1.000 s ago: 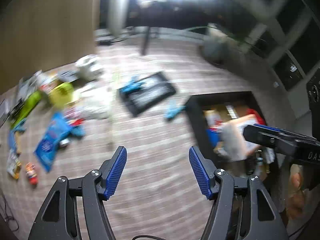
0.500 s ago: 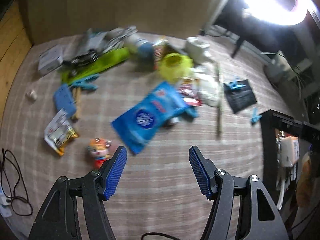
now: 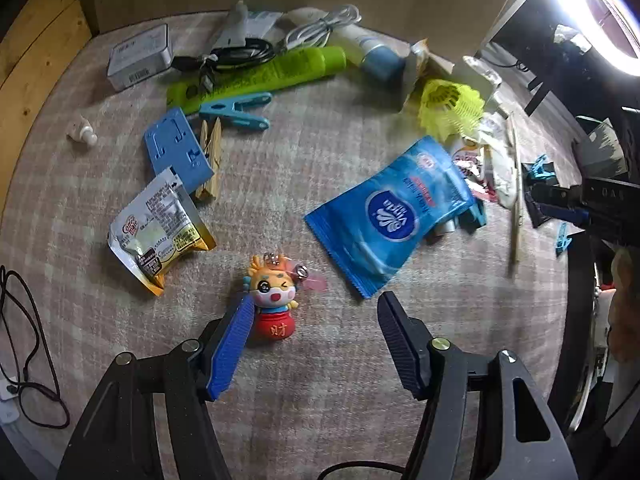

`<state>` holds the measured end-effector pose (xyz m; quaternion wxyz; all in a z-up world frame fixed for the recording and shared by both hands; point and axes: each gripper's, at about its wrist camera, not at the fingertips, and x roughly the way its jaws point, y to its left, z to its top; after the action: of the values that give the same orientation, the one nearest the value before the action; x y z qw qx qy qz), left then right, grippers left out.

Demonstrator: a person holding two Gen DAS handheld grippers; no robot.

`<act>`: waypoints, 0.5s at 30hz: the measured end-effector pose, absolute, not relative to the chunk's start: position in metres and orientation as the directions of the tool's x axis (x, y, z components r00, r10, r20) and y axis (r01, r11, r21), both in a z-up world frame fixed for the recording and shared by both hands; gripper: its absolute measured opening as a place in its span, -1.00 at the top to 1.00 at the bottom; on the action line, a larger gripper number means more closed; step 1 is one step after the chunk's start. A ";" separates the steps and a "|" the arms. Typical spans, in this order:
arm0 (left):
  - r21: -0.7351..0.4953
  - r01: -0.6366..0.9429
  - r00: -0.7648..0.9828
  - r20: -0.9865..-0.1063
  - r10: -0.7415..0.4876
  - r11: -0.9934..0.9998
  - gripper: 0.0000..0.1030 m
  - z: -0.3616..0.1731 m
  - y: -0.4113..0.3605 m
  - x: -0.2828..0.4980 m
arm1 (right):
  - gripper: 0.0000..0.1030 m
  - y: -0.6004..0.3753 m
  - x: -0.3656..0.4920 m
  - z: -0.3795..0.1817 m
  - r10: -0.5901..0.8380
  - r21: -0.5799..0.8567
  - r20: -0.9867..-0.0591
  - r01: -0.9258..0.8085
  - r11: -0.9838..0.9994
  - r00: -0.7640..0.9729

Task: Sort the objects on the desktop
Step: 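Move both grippers back over the cluttered tablecloth, then grasp the cartoon figurine with the left gripper while the right grasps wooden chopsticks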

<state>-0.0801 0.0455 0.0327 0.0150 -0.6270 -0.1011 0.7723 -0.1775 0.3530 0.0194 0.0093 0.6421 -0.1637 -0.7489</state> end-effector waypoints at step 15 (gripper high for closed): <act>-0.149 0.131 -0.182 -0.975 0.124 -0.980 -0.11 0.014 0.043 -0.078 | 0.56 0.349 -0.192 0.001 -0.161 0.188 -0.976 -0.195 -0.963 -0.146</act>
<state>-0.0782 0.0433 0.0144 -0.0025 -0.6394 -0.0999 0.7623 -0.1924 0.3492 0.0006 -0.0112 0.6532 -0.1363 -0.7448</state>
